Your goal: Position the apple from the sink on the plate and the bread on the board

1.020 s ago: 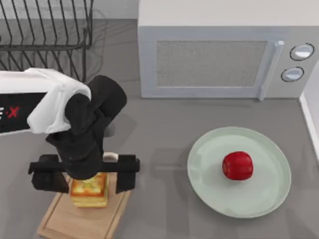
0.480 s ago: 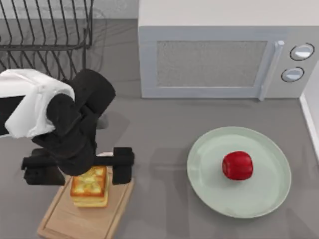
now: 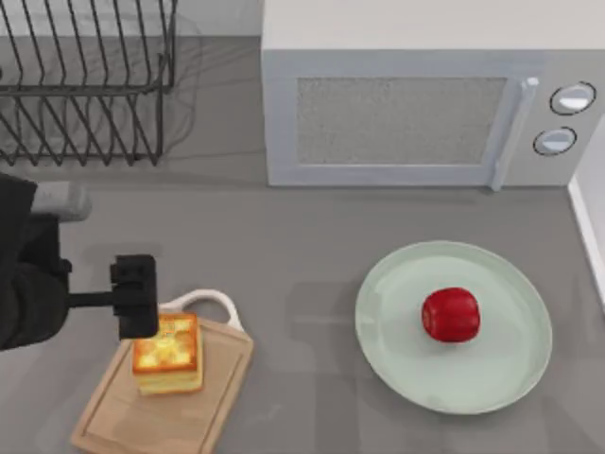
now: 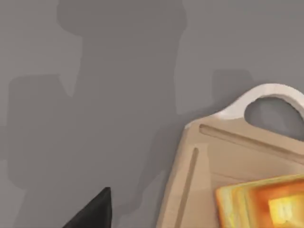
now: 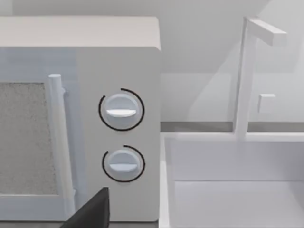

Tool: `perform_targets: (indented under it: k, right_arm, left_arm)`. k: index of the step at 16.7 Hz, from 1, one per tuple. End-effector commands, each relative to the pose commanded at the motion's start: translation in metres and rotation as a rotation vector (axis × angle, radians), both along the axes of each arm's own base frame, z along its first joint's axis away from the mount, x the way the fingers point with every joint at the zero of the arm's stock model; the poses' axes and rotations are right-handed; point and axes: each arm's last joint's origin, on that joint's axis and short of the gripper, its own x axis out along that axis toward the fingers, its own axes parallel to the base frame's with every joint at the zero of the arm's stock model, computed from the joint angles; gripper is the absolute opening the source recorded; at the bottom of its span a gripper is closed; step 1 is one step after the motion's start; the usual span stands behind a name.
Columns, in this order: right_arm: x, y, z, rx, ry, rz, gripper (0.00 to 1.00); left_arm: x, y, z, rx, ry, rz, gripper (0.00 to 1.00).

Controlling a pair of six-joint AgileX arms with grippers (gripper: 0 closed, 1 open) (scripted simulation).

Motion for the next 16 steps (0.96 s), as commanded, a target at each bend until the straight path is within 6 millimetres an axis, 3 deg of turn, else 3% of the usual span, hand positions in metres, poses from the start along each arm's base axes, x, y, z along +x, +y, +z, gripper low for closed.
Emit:
perform_targets:
  k: [4,7,12,16]
  right_arm:
    - [0.0,0.0,0.0,0.0,0.0,0.0,1.0]
    - [0.0,0.0,0.0,0.0,0.0,0.0,1.0]
    - [0.0,0.0,0.0,0.0,0.0,0.0,1.0]
    - [0.0,0.0,0.0,0.0,0.0,0.0,1.0]
  left_arm:
    - [-0.044,0.034,-0.003,-0.023,-0.364,0.04,1.0]
    - [-0.065,0.049,-0.016,0.013,-0.628,0.084,1.0]
    - [-0.076,0.062,-0.034,0.114,-0.919,0.151,1.0]
    - [-0.077,0.064,-0.036,0.136,-0.965,0.163,1.0]
